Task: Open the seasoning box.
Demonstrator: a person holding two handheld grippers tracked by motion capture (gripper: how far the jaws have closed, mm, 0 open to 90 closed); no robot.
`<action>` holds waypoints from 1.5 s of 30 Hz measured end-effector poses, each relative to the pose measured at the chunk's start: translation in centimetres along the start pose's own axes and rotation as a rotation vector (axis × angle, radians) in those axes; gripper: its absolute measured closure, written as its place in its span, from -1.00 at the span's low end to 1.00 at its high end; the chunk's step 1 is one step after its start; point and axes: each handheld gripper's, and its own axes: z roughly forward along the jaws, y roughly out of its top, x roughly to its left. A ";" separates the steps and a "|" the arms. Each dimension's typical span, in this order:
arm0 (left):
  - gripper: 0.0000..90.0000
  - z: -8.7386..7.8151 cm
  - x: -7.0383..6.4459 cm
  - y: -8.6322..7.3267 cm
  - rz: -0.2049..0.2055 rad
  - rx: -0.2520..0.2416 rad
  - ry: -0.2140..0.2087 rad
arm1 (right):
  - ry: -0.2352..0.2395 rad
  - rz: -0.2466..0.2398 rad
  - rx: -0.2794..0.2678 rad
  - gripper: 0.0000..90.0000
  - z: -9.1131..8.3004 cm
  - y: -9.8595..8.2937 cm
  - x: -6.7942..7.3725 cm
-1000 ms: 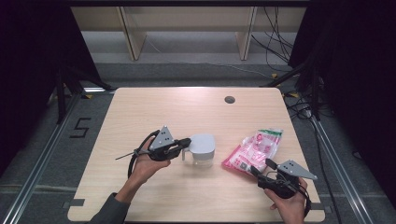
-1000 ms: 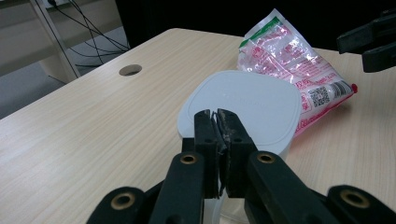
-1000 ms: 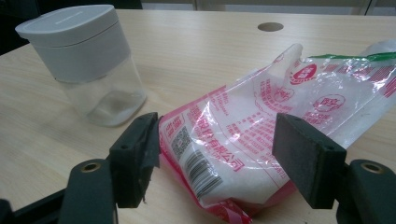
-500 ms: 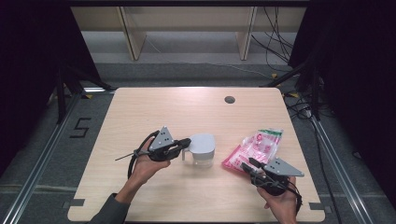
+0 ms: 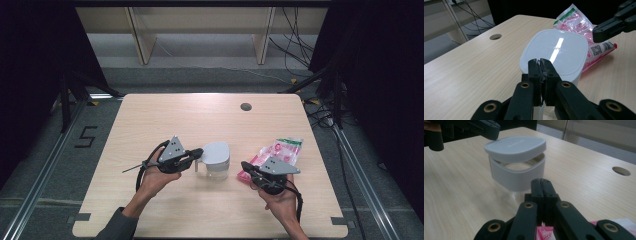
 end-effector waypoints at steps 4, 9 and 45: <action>0.93 0.1 0.0 0.0 -0.001 -0.005 -0.002 | 0.006 -0.010 0.020 1.00 1.0 0.6 -0.1; 0.93 0.1 0.0 0.0 0.000 -0.004 -0.001 | 0.012 -0.014 0.022 1.00 1.9 1.1 -0.1; 0.23 -3.2 0.6 -1.7 -0.031 0.014 0.006 | 0.059 -0.129 -0.010 1.00 4.0 4.0 2.9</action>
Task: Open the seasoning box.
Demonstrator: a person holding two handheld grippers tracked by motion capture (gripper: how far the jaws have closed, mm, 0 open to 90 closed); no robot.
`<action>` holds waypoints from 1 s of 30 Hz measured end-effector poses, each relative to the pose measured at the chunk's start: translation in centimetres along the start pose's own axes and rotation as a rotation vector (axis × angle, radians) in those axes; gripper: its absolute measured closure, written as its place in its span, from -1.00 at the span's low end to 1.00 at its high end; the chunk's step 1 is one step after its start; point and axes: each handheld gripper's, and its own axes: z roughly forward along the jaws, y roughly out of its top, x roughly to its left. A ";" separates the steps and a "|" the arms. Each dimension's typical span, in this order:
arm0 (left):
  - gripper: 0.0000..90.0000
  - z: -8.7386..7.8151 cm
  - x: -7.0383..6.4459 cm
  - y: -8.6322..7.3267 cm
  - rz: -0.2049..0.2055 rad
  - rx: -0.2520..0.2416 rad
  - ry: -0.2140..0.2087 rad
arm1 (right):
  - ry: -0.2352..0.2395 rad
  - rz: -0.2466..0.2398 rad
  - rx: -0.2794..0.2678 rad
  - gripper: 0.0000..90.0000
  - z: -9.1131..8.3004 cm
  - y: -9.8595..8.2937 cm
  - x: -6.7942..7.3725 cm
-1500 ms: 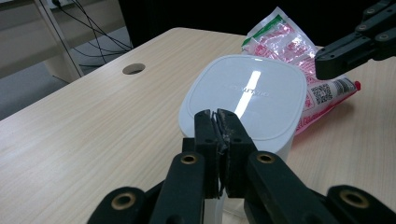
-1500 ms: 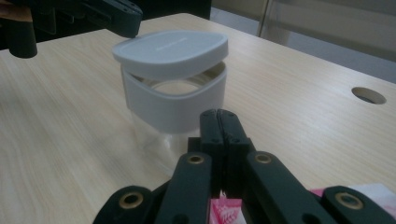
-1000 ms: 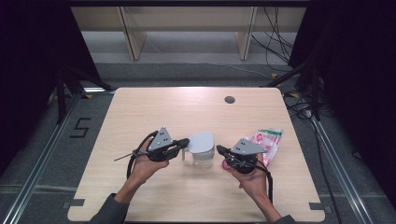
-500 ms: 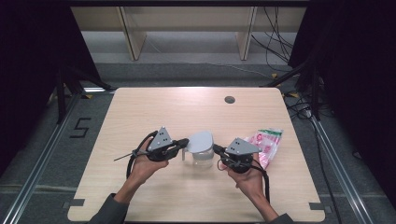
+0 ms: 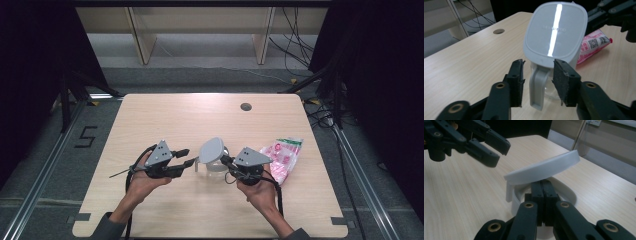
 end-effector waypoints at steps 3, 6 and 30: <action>0.13 -0.7 0.1 -0.7 0.001 0.005 0.008 | 0.008 -0.018 -0.011 1.00 0.4 0.2 0.3; 0.00 -1.3 0.1 -1.1 -0.008 0.013 0.015 | 0.011 -0.042 -0.019 1.00 0.7 0.5 0.4; -0.17 -4.1 0.3 -3.1 -0.074 -0.003 0.069 | 0.067 -0.049 -0.028 1.00 2.4 1.5 2.3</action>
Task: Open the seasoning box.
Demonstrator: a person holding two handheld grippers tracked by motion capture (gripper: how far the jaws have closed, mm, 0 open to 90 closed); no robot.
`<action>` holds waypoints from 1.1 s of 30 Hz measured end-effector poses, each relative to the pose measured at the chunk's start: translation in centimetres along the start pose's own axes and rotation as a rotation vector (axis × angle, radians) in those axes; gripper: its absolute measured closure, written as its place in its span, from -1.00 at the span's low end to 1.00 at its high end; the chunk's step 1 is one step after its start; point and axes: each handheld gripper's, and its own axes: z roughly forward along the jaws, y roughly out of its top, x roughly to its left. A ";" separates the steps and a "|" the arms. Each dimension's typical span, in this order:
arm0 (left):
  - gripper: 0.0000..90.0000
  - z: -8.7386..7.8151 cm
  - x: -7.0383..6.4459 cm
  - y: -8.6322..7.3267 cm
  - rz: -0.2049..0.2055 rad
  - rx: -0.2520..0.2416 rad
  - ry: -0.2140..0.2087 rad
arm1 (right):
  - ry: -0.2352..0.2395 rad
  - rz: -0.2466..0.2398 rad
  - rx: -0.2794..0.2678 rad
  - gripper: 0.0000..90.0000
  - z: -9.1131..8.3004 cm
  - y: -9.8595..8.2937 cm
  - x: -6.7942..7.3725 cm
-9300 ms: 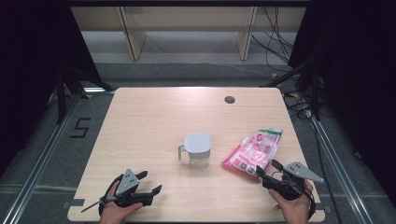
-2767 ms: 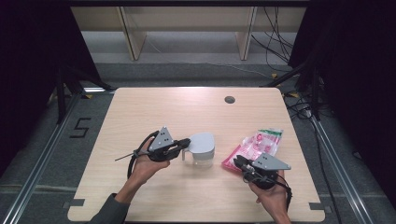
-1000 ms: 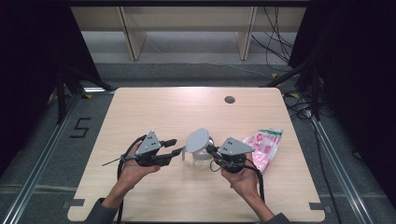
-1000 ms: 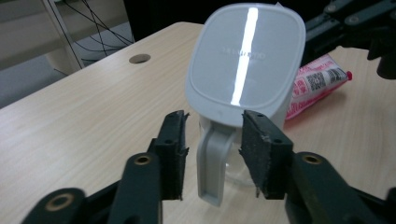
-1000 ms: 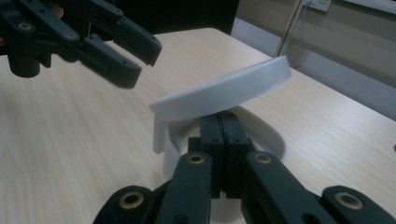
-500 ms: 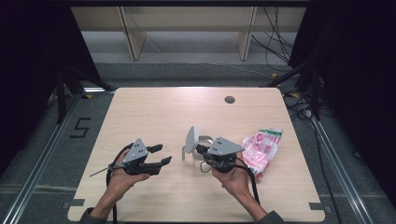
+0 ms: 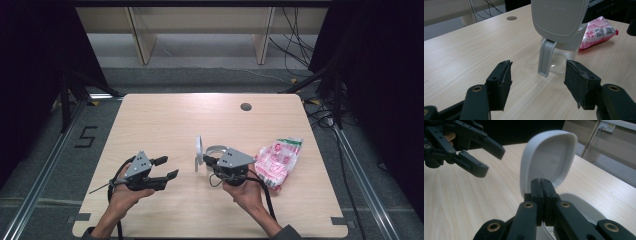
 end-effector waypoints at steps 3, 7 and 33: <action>-0.19 0.0 -0.2 -0.3 0.001 0.011 0.003 | -0.017 0.028 0.002 0.95 -0.6 -0.6 -0.7; -0.22 0.1 -0.5 -0.5 -0.012 0.021 -0.005 | -0.046 0.051 0.017 0.88 -1.6 -1.4 -1.6; -0.26 0.2 -0.6 -2.0 -0.015 0.053 -0.020 | -0.413 0.324 0.041 -0.11 -11.2 -7.7 -7.5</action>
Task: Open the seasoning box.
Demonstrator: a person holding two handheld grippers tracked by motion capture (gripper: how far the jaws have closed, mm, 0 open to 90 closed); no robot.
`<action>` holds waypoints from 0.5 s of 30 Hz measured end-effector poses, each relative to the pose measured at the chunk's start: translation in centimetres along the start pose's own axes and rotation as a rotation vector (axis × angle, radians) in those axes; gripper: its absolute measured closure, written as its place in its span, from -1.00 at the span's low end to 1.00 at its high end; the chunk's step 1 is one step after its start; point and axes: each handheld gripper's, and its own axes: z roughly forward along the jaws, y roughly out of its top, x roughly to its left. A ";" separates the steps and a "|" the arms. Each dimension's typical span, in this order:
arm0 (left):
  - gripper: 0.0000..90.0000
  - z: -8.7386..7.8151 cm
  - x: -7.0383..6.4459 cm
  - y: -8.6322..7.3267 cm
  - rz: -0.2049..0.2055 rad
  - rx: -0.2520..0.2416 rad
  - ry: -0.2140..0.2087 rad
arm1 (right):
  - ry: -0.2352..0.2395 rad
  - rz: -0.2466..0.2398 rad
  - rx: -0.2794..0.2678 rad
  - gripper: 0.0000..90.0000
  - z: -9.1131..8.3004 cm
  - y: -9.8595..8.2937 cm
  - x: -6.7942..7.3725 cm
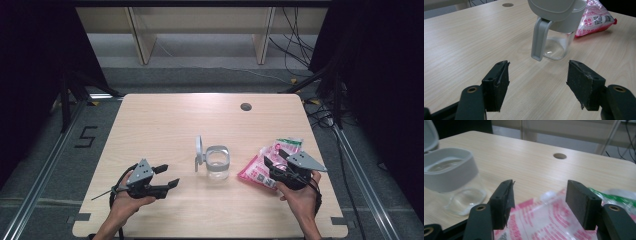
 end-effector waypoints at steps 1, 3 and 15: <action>-0.26 0.0 0.0 0.0 0.000 0.000 0.000 | 0.000 0.000 0.000 -0.11 0.0 0.0 0.0; -0.26 0.0 -0.2 0.0 -0.020 0.000 0.001 | -0.035 0.048 -0.001 -0.20 -0.3 -0.4 -0.2; -0.27 0.2 0.1 -0.1 -0.044 -0.002 0.005 | -0.109 0.098 0.038 -0.53 -1.2 -1.9 -2.8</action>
